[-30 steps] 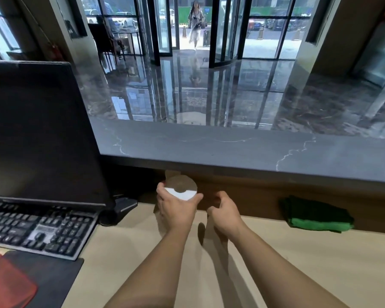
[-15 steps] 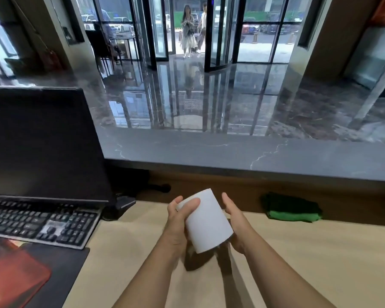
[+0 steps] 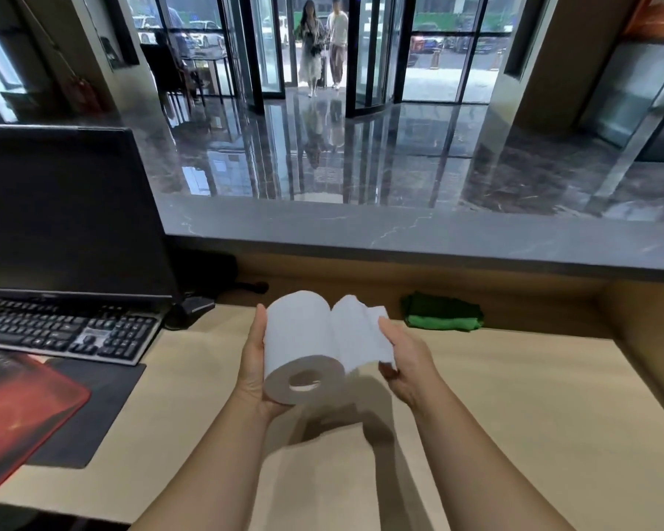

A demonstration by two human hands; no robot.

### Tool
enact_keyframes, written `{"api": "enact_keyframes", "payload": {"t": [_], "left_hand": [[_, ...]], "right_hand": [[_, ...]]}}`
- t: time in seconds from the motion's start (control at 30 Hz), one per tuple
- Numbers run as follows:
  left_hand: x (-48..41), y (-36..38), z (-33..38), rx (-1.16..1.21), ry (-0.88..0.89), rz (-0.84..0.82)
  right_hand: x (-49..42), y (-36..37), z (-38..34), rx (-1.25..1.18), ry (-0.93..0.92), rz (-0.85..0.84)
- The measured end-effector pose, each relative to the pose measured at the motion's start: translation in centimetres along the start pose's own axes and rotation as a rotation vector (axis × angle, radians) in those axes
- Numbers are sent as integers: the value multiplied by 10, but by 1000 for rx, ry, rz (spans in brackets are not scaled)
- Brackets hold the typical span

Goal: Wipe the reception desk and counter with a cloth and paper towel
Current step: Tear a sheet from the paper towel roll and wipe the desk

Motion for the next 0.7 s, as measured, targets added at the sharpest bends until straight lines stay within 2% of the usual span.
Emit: {"api": "enact_keyframes", "payload": {"t": [0.07, 0.13, 0.23, 0.37, 0.47, 0.57, 0.7], "left_hand": [[7, -10, -3, -19, -3, 1], [14, -20, -7, -59, -43, 33], [23, -31, -17, -140, -138, 89], [25, -35, -30, -304, -222, 145], [22, -37, -29, -383, -213, 230], [21, -32, -25, -465, -205, 265], [24, -26, -21, -584, -233, 313]], "right_hand": [[5, -16, -24, 266, -182, 114], [15, -24, -40, 504, -311, 160], [24, -32, -44, 700, -395, 174], [20, -50, -34, 1000, -351, 292], [18, -62, -29, 1261, -300, 392], [14, -72, -18, 1495, -251, 417], [11, -82, 4, 1581, -156, 410]]}}
Point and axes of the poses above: each hand's wrist, its own x-axis away from the middle knuckle, its own y-axis out of the palm, z = x × y, the point moved 7 cm from there along -x, towards the middle knuckle, and after that the axes turned 12 degrees about -z, right-handed, at the moved point
